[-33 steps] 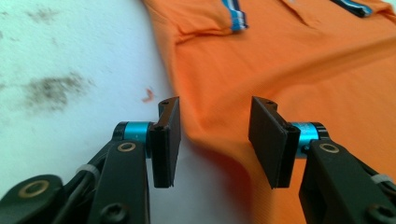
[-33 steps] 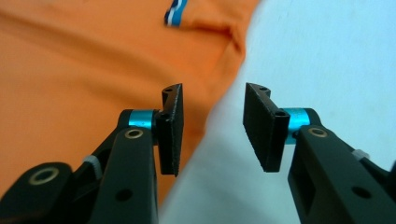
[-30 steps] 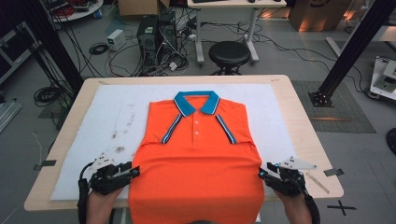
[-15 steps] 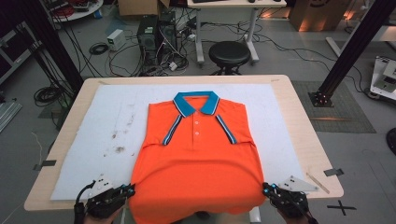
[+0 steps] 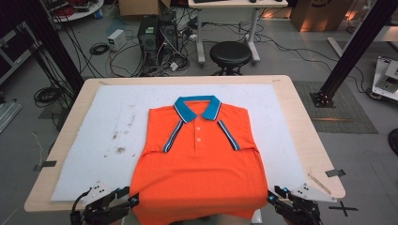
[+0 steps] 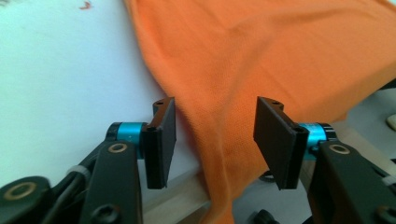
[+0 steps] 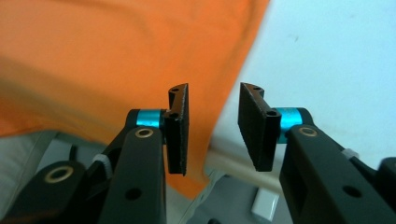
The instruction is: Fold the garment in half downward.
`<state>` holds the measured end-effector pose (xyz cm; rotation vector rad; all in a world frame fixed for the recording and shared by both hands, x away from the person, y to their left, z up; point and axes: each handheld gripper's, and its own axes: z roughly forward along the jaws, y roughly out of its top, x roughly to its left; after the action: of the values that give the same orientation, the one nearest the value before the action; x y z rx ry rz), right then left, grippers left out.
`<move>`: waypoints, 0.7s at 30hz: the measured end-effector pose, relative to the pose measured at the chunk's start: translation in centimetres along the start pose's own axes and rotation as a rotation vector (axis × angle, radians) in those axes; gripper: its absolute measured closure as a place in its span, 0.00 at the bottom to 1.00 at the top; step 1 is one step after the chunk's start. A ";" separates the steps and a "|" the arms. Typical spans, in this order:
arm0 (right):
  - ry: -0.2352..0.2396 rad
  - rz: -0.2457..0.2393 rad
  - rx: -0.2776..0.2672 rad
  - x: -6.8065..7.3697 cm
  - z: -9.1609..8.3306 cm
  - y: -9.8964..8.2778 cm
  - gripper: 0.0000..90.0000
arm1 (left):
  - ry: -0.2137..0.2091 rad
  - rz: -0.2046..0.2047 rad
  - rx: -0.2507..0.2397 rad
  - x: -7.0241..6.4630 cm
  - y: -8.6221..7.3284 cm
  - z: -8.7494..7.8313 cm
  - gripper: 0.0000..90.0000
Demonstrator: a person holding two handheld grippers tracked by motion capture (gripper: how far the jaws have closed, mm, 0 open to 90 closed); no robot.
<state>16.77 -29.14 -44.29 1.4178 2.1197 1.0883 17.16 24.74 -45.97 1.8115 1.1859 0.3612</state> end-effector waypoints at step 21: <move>0.011 -0.052 0.052 0.0 0.7 1.0 0.88 | 0.005 0.039 0.008 0.7 0.7 -1.4 0.69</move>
<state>17.86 -28.71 -43.99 1.3748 2.1952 1.0301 16.98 26.00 -44.79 1.8432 1.1585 0.3839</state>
